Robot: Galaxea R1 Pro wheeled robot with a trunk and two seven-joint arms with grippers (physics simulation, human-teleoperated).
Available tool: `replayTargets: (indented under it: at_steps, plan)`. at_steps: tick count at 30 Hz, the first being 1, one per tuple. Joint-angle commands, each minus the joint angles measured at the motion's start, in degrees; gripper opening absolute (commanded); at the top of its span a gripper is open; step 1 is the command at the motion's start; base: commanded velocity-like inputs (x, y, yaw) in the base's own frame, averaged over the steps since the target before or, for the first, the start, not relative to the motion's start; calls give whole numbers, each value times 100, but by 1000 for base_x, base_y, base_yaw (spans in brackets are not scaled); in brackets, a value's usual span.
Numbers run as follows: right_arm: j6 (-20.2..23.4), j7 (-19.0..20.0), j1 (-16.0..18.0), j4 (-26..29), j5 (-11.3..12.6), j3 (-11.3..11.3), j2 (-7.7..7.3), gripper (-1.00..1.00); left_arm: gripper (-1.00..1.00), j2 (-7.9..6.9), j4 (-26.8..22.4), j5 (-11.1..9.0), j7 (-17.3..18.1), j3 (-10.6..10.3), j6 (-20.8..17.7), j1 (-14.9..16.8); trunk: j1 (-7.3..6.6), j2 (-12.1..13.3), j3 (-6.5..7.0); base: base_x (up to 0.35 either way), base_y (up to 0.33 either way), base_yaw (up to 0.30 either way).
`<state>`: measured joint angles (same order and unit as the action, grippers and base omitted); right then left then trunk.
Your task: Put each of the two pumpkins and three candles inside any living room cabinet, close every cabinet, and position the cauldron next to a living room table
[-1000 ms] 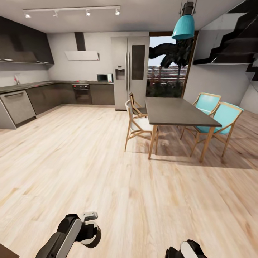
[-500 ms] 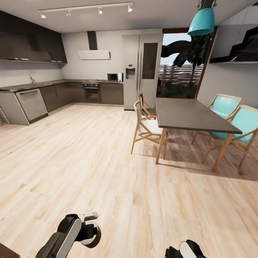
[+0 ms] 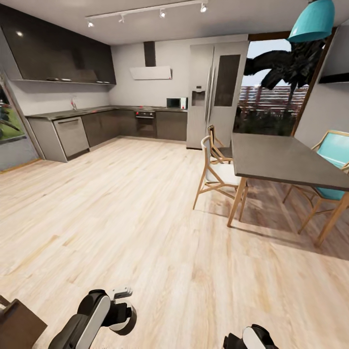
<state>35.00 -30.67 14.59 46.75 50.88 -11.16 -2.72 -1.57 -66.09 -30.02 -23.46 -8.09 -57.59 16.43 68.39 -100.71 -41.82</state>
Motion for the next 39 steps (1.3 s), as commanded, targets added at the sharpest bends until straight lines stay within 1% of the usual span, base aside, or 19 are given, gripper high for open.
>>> replayTargets:
  at_steps: [1, 39]
  plan:
    - [-2, 0, 0, 0, 1, 0, 2, -100, -100, 0, 0, -4, 6, 0, 0, 0, 0, 0, -2, 1, -1, 268]
    - [7, 9, 0, -8, -7, -24, 0, -100, -100, 7, 0, -4, 18, 0, -3, 0, 0, 0, -108, 0, 0, 267]
